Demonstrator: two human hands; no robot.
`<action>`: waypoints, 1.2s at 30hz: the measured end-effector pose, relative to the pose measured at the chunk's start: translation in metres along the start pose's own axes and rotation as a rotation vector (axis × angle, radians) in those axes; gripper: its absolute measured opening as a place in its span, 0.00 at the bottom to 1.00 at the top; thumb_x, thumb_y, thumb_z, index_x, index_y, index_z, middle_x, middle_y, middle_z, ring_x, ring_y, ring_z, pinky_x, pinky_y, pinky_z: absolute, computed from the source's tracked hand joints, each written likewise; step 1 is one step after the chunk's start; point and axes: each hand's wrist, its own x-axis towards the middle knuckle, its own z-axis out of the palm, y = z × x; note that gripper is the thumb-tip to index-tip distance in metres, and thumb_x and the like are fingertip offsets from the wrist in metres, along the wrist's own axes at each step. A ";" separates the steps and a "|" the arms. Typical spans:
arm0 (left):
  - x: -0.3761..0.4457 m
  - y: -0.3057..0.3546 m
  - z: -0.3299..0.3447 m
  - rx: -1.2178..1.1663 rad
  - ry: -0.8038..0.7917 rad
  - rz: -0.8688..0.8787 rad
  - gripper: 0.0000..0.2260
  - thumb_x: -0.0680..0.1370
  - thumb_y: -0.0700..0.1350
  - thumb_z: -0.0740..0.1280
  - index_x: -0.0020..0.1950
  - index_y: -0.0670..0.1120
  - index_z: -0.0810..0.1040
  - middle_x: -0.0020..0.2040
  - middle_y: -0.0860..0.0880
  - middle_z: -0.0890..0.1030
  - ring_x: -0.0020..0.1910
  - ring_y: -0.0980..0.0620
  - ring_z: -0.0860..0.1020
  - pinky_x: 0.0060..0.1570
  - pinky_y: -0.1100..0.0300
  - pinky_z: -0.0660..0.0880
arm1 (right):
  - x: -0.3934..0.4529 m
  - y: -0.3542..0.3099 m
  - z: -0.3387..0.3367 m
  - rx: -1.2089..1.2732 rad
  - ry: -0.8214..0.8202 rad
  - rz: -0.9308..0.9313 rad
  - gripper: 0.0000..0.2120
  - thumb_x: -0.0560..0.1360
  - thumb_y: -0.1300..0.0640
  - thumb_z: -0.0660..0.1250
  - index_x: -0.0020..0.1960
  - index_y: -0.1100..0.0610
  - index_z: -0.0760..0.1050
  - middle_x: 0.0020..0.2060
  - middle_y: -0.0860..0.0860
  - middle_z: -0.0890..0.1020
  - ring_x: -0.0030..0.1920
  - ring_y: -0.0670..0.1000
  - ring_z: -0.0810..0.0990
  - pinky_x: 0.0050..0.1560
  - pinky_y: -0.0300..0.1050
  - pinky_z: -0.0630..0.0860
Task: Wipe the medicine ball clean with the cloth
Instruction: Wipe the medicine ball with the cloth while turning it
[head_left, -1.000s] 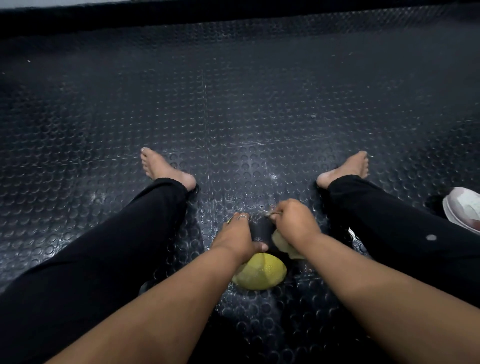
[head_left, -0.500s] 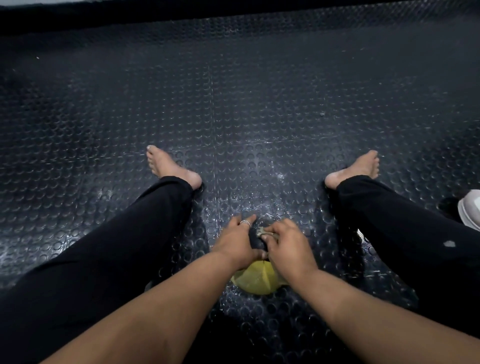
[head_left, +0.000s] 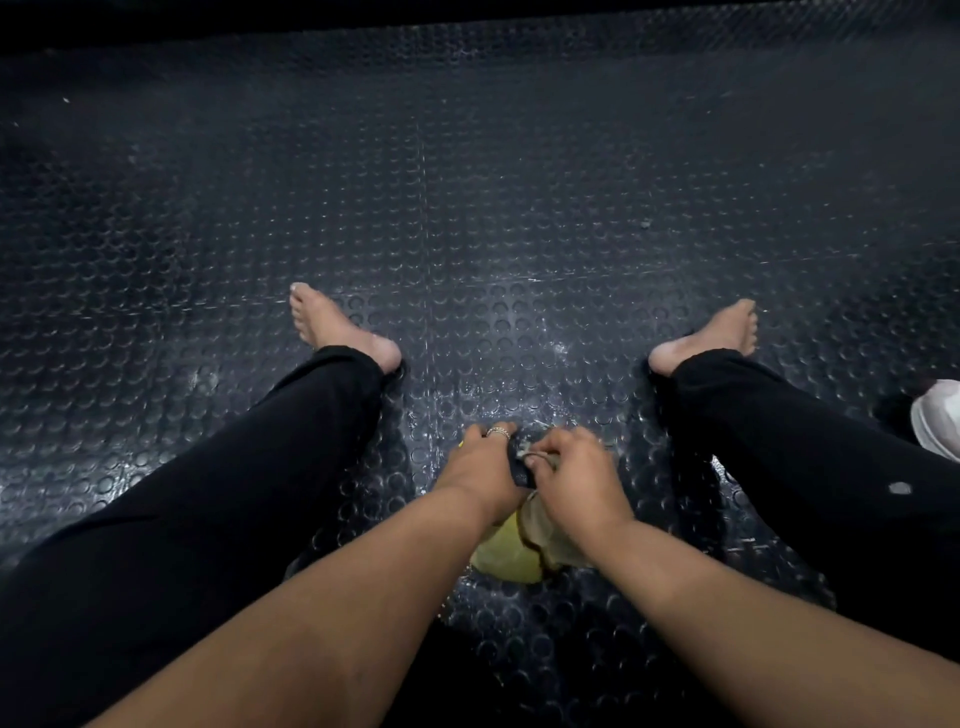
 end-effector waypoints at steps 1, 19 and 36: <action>0.000 0.002 0.001 0.021 -0.001 0.005 0.32 0.76 0.50 0.69 0.77 0.54 0.60 0.72 0.47 0.61 0.69 0.42 0.69 0.68 0.48 0.68 | 0.001 0.001 -0.001 0.011 0.022 0.013 0.04 0.75 0.58 0.66 0.48 0.57 0.79 0.46 0.49 0.72 0.47 0.48 0.73 0.52 0.37 0.66; -0.003 0.006 0.004 0.047 -0.001 0.005 0.40 0.70 0.54 0.77 0.76 0.54 0.60 0.69 0.47 0.63 0.69 0.43 0.68 0.68 0.46 0.68 | 0.037 0.013 -0.014 -0.039 0.005 0.149 0.05 0.75 0.54 0.66 0.46 0.54 0.79 0.48 0.53 0.80 0.48 0.53 0.78 0.50 0.43 0.74; -0.007 -0.014 -0.005 -0.027 -0.002 0.045 0.40 0.70 0.51 0.78 0.77 0.54 0.61 0.73 0.49 0.61 0.71 0.47 0.67 0.71 0.53 0.65 | 0.037 0.026 -0.018 -0.079 -0.121 0.110 0.10 0.76 0.51 0.64 0.53 0.55 0.79 0.49 0.54 0.81 0.51 0.56 0.78 0.50 0.45 0.73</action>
